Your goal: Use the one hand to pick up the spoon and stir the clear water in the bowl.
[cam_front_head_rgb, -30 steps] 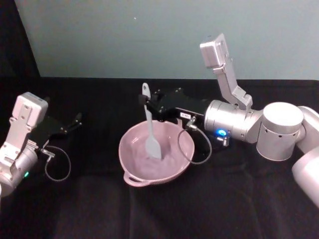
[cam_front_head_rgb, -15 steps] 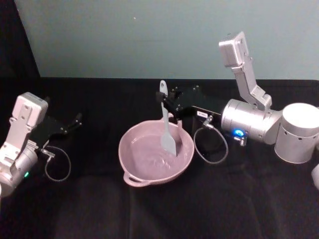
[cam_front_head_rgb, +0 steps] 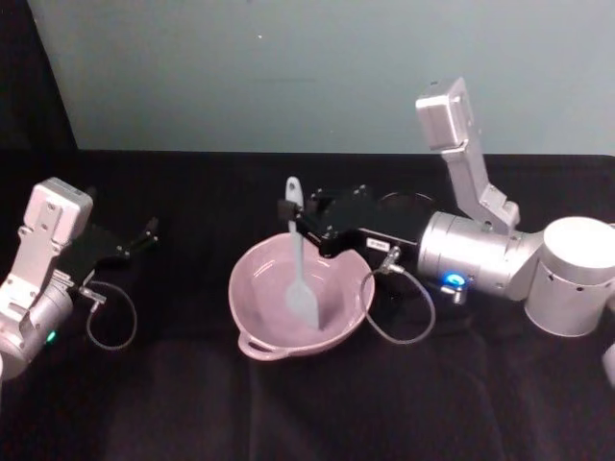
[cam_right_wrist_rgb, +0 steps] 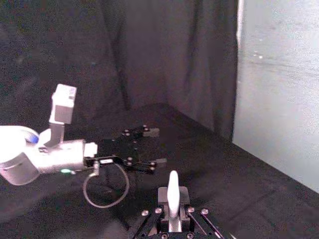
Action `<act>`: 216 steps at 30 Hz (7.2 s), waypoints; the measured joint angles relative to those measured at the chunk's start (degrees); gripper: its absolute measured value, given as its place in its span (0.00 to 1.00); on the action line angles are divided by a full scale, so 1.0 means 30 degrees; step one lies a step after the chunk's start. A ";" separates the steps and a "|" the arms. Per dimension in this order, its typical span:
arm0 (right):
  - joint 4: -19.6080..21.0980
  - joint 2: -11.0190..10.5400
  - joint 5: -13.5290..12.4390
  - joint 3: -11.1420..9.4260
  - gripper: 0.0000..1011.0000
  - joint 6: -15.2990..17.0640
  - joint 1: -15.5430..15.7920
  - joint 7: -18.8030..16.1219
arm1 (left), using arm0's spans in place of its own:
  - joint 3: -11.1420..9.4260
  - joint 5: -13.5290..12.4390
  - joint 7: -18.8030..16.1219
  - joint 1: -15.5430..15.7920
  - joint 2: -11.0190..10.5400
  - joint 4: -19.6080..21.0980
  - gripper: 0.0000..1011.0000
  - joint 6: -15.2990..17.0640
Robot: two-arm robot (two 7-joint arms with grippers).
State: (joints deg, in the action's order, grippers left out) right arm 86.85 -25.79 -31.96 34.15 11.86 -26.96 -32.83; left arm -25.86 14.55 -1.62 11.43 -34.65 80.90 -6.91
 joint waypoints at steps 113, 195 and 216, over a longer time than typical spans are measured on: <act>-0.1712 0.1110 -0.0281 0.0255 0.12 -0.1869 -0.0147 -0.1209 | -0.0001 0.0000 -0.0001 -0.0001 0.0000 0.0001 1.00 -0.0001; 0.1668 -0.0876 0.1003 -0.2569 0.12 -0.0320 -0.0878 0.1925 | 0.0000 -0.0001 0.0000 -0.0002 0.0000 0.0000 1.00 0.0000; 0.3586 -0.1883 -0.0883 -0.4710 0.12 0.2775 0.0080 0.4592 | -0.0001 -0.0001 0.0000 0.0000 0.0000 0.0000 1.00 0.0000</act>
State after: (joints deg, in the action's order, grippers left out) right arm 97.61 -31.43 -34.60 20.02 20.19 -26.72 -19.05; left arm -25.86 14.55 -1.62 11.43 -34.65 80.90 -6.91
